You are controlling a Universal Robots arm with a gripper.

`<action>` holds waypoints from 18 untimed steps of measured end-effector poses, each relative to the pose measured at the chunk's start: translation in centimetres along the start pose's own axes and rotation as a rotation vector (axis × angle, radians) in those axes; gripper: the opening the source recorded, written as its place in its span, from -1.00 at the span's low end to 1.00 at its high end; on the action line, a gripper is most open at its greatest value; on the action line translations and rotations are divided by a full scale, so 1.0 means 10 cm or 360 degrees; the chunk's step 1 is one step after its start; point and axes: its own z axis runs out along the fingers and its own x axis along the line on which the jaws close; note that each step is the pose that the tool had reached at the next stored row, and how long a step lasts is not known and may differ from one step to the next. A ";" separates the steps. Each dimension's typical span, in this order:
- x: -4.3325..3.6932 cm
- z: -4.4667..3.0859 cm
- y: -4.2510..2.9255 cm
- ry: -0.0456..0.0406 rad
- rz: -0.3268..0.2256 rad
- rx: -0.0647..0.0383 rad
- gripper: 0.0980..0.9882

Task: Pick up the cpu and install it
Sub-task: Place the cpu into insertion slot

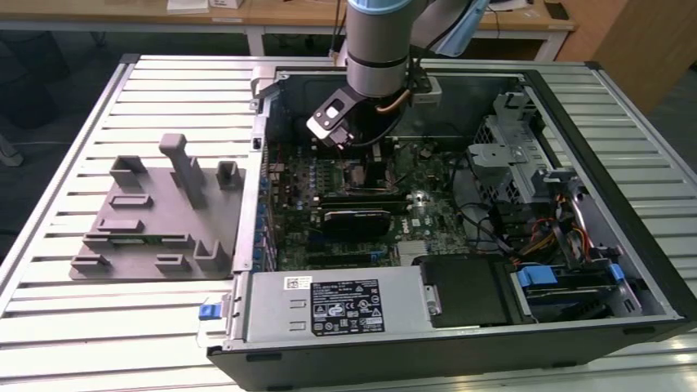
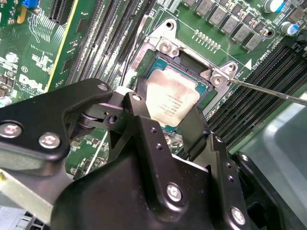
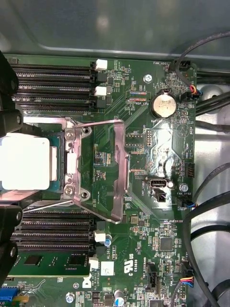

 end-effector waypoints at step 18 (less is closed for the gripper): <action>0.000 0.009 0.008 0.0024 0.0007 0.0000 0.13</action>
